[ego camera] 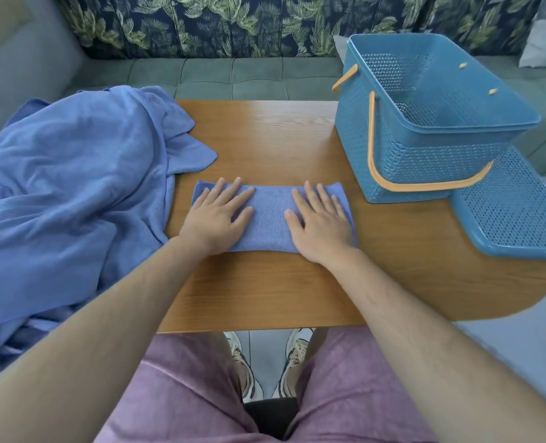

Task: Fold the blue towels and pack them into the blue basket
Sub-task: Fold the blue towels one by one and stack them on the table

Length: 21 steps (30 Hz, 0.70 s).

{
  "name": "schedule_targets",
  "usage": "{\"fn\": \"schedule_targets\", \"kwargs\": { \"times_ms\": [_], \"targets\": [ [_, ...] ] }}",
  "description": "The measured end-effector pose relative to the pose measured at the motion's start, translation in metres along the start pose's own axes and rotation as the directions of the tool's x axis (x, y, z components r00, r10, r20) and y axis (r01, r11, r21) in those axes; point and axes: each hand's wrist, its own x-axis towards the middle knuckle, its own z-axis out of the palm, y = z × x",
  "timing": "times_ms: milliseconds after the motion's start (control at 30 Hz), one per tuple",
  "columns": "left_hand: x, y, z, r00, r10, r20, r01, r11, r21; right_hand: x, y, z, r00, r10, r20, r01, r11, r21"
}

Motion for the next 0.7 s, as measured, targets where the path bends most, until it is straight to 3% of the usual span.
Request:
{"fn": "schedule_targets", "kwargs": {
  "times_ms": [200,367,467,600,700],
  "targets": [
    [-0.004,-0.024,-0.009,0.998,-0.063,0.015,0.063,0.998,0.007,-0.007,0.017,-0.005,0.997,0.071,-0.024,-0.073,0.995,-0.065],
    [-0.009,-0.014,-0.008,0.993,-0.115,0.014,0.114,0.992,0.062,-0.039,-0.049,-0.013,0.915,-0.127,-0.382,0.122,0.992,-0.039],
    [-0.026,-0.008,-0.005,0.980,-0.197,-0.005,0.197,0.980,0.034,-0.052,-0.073,-0.003,0.972,-0.061,-0.226,0.081,0.993,0.083],
    [-0.068,-0.002,-0.010,0.961,-0.204,-0.185,0.230,0.964,0.132,-0.050,-0.041,0.004,0.955,-0.143,-0.258,0.197,0.960,0.196],
    [-0.105,0.005,-0.010,0.953,-0.048,-0.299,0.055,0.998,0.016,-0.055,-0.011,-0.002,0.911,-0.153,-0.384,0.262,0.932,0.251]
  ]
}}
